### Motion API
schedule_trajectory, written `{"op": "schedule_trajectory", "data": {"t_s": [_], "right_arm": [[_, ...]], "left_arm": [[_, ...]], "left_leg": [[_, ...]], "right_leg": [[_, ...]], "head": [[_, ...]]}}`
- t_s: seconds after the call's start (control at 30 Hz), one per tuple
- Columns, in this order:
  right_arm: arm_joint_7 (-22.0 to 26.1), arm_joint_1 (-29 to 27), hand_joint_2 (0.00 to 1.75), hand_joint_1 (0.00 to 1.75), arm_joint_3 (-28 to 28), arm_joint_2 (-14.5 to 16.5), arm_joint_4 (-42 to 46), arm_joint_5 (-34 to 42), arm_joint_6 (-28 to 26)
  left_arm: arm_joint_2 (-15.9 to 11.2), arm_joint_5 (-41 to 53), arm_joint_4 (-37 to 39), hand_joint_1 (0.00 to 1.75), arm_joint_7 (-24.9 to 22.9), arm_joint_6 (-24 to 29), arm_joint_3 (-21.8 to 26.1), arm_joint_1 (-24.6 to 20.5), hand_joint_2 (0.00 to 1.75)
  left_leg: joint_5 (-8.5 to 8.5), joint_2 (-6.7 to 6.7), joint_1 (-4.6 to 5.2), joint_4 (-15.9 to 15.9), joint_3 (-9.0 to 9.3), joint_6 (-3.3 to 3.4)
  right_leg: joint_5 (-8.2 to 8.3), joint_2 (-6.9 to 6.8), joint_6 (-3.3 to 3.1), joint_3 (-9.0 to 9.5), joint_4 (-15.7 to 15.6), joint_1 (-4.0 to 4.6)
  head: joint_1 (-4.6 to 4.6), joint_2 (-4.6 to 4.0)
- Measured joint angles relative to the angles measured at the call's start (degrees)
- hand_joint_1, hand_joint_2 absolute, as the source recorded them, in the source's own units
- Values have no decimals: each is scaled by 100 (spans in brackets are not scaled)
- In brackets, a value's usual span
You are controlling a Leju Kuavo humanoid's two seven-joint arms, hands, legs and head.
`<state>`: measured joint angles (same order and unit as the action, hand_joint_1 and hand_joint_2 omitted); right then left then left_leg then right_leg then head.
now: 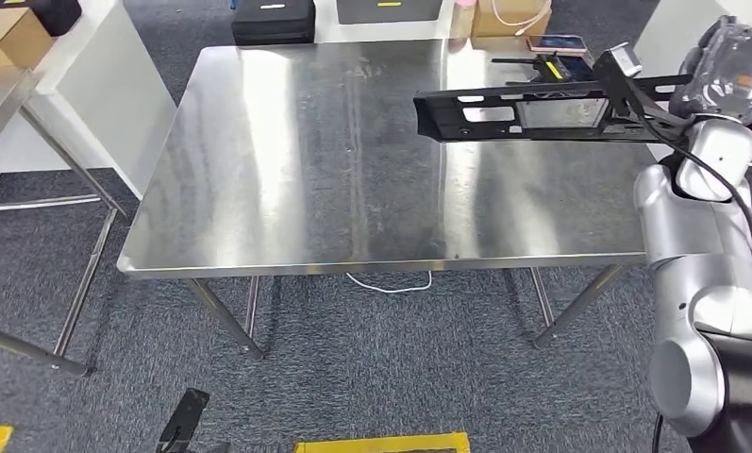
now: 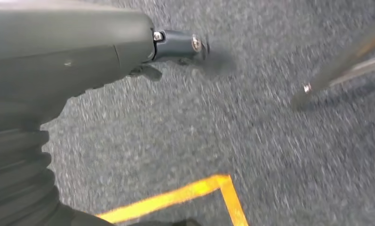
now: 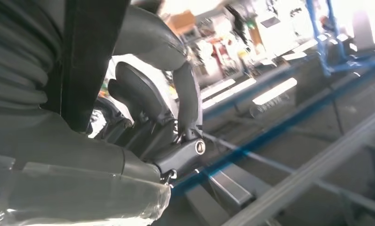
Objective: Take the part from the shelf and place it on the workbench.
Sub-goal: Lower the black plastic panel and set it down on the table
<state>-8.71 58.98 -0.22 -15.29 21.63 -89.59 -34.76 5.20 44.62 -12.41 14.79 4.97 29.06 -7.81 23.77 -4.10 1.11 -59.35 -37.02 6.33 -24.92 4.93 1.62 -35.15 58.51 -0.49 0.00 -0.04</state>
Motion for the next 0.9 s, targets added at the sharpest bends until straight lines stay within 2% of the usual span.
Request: {"op": "schedule_trajectory", "data": {"t_s": [0.1, 0.23, 0.43, 0.5, 0.53, 0.57, 0.63, 0.7, 0.73, 0.77, 0.8, 0.83, 0.87, 0.9], "right_arm": [[49, -10, 175, 175, 12, -9, -14, -40, 88], [358, 65, 175, 175, 94, 26, -26, -6, 287], [1342, 83, 175, 175, 178, 257, -37, 289, 337], [1655, 80, 175, 175, 207, 349, -34, 380, 298], [1742, 77, 175, 175, 228, 391, -31, 410, 274], [1807, 80, 175, 175, 251, 437, -27, 435, 255], [1849, 89, 175, 175, 308, 545, -21, 446, 240], [1856, 75, 175, 175, 360, 645, -21, 443, 242], [1855, 61, 175, 175, 380, 680, -21, 439, 244], [1850, 50, 175, 175, 401, 704, -20, 433, 248], [1840, 46, 175, 175, 421, 721, -14, 427, 251], [1823, 49, 175, 175, 440, 734, -5, 425, 255], [1802, 56, 175, 175, 456, 743, 5, 427, 259], [1779, 59, 175, 175, 467, 748, 15, 432, 265]], "left_arm": [[-17, -33, -2, 0, -19, 46, 10, -15, 175], [-13, -36, -2, 0, -45, 61, 12, -15, 175], [-43, -23, -2, 0, -20, 75, 14, -22, 175], [-50, -19, -2, 0, -14, 94, 15, -30, 175], [-50, -19, -2, 0, -14, 105, 19, -33, 175], [-50, -19, -2, 0, -14, 115, 26, -33, 175], [-54, -19, -2, 0, -14, 134, 43, -22, 175], [-60, -19, -2, 0, -14, 158, 66, -8, 175], [-61, -19, -2, 0, -14, 167, 82, -4, 175], [-63, -19, -2, 0, -14, 174, 97, -1, 175], [-63, -16, -2, 0, -14, 178, 109, 2, 175], [-63, -11, -2, 0, -15, 180, 115, 3, 175], [-65, -3, -2, 0, -18, 183, 119, 4, 175], [-67, 7, -2, 0, -22, 186, 123, 6, 175]], "left_leg": [[17, 17, 20, 66, 30, -165], [29, 10, 12, 61, 17, -254], [35, 4, 40, 12, -4, -239], [25, 19, 27, 32, 12, -202], [8, 34, 8, 65, 30, -178], [-10, 56, -13, 98, 49, -154], [-29, 113, -38, 132, 70, -127], [-24, 170, -42, 129, 70, -120], [-20, 190, -44, 127, 69, -122], [-15, 202, -47, 126, 70, -128], [-8, 209, -52, 122, 74, -139], [1, 213, -55, 118, 78, -155], [13, 215, -47, 113, 80, -179], [20, 215, -38, 108, 81, -207]], "right_leg": [[-3, 23, -2, -27, 11, -31], [-4, 14, -1, -27, 6, -33], [7, 20, 23, -29, -13, -88], [13, 30, 58, -29, -39, -79], [0, -24, 74, -49, -16, -63], [-50, -113, 80, -99, 73, -41], [-311, -334, 50, -381, 637, -25], [-600, -417, 40, -760, 1405, -35], [-642, -427, 64, -860, 1599, -44], [-585, -434, 109, -837, 1541, -57], [-449, -443, 163, -695, 1248, -69], [-276, -461, 208, -468, 796, -76], [-124, -476, 221, -247, 381, -72], [-19, -484, 200, -94, 87, -59]], "head": [[-28, 0], [-22, 0], [-24, 0], [-25, 0], [-24, 0], [-13, 0], [15, 0], [35, 0], [35, 0], [38, 0], [36, 0], [38, 0], [36, 0], [32, 0]]}}
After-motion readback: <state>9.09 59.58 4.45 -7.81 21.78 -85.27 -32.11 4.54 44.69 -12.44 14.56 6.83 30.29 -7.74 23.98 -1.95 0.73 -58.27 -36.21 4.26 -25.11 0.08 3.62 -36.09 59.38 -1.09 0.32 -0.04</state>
